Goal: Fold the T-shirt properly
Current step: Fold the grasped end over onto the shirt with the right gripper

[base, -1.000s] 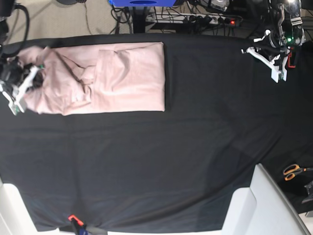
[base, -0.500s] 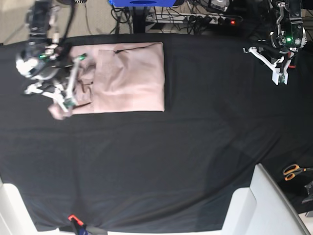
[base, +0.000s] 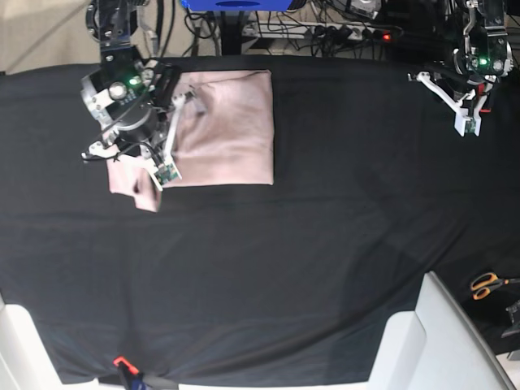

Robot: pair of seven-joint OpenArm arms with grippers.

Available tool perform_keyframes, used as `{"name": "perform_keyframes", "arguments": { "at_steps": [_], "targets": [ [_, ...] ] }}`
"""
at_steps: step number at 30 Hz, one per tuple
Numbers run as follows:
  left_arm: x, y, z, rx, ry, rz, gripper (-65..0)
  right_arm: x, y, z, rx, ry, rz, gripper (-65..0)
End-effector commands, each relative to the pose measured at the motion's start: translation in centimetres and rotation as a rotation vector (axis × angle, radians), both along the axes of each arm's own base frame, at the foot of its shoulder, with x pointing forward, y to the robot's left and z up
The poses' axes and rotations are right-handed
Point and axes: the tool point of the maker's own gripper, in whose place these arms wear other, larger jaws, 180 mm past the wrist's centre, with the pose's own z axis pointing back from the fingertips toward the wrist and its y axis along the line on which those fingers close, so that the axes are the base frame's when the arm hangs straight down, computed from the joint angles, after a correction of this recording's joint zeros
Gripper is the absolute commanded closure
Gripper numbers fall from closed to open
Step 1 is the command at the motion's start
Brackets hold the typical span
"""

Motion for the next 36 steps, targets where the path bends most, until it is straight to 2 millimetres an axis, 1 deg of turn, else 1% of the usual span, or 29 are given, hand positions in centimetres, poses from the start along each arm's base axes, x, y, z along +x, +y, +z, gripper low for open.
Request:
{"name": "perform_keyframes", "arguments": {
  "at_steps": [1,7,12,15,19,30,32,34,36],
  "targets": [
    [0.5,0.7,0.8,0.025,-0.018,-0.014,0.0,1.0,0.6,1.1,0.015,-0.055,-0.008,-3.3],
    [0.5,0.7,0.8,0.025,-0.018,-0.014,0.0,1.2,3.2,1.8,0.051,-0.094,-0.016,-3.3],
    [0.5,0.7,0.7,0.025,-0.018,-0.012,0.0,0.3,5.2,1.6,0.059,-0.061,0.011,-3.3],
    [0.6,0.7,0.8,0.025,-0.019,-0.012,0.0,0.2,5.7,1.7,0.062,-0.057,0.025,-3.3],
    [0.6,0.7,0.7,0.025,-0.019,-0.011,0.0,-0.4,5.8,1.3,0.065,-0.044,0.025,-3.3],
    [0.7,0.7,0.7,0.023,-0.022,-0.010,0.0,-0.4,6.2,1.4,0.079,-0.044,0.031,-3.3],
    [0.7,0.6,0.7,0.022,-0.022,-0.009,0.0,-0.7,7.7,1.4,0.137,-0.032,0.053,-3.3],
    [0.7,0.6,0.7,0.022,-0.021,-0.009,0.0,-1.0,8.5,1.3,0.187,-0.017,0.055,-3.3],
    [0.7,0.6,0.7,0.022,-0.021,-0.009,0.0,-1.0,8.8,0.8,0.194,0.001,0.060,-3.3]
  ]
}}
